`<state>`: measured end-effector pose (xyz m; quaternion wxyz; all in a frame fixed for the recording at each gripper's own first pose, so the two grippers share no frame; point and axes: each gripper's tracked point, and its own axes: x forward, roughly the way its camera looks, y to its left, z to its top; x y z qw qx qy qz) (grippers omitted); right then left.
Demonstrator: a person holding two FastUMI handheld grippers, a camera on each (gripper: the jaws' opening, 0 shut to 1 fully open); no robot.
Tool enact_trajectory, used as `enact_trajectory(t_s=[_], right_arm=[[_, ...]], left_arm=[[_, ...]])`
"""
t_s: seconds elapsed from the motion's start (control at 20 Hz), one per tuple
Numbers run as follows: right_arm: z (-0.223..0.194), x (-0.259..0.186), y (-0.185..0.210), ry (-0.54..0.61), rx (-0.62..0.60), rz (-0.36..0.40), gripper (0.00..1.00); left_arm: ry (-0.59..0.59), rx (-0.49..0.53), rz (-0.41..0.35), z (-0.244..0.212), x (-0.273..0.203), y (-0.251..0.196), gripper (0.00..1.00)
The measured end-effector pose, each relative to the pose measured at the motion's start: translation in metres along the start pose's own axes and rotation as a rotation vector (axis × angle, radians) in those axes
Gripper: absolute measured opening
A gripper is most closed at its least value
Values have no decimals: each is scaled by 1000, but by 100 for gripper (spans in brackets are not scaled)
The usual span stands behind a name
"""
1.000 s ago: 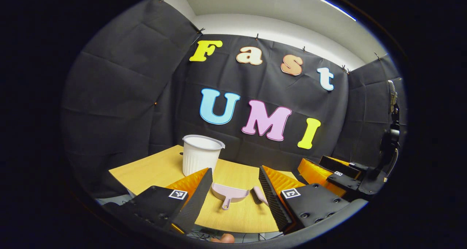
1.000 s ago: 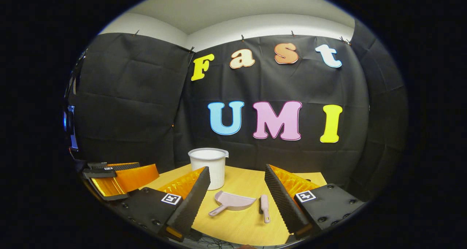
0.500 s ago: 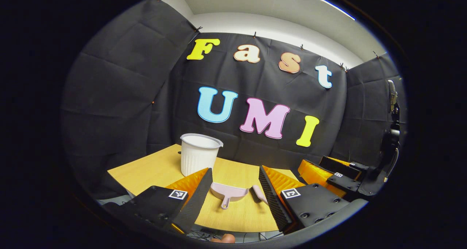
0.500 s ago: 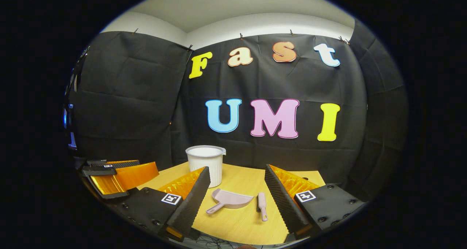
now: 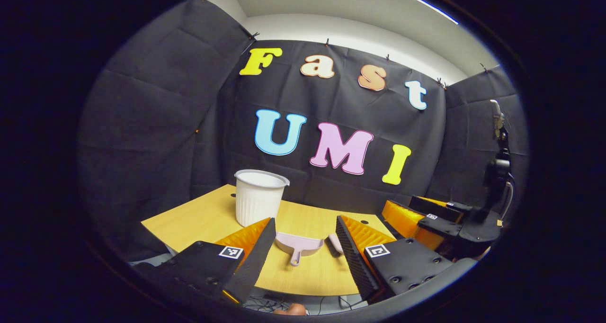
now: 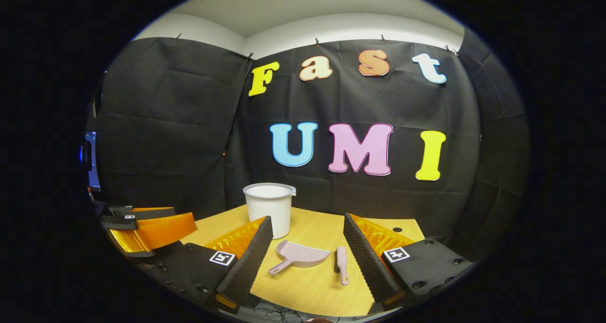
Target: Pick up the small broom and dustpan from the desktop, sweep the trash into the dustpan with the broom, and then empty the trash into the garbage bin.
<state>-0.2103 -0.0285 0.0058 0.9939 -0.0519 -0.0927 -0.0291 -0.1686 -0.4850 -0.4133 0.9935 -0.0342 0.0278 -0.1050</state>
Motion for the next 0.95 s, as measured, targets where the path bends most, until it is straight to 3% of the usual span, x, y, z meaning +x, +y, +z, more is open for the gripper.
enact_trajectory(t_s=[0.25,0.45,0.6,0.8,0.85,0.95], right_arm=[[-11,7,-14,52,18,-26,98],[0,17,-26,44,-13,-69,98],[2,23,-17,31,-31,-58,98],[1,22,7,19,-53,-17,98],[3,20,10,9,-62,-11,90],[5,17,11,-5,-74,-5,94]], left_arm=[[58,-30,49,-26,-55,71,75],[6,-34,136,-7,-77,115,76],[-67,-7,165,17,-70,110,76],[-87,33,116,25,-39,72,76],[-90,32,93,27,-32,59,77],[-93,21,53,30,-17,46,76]])
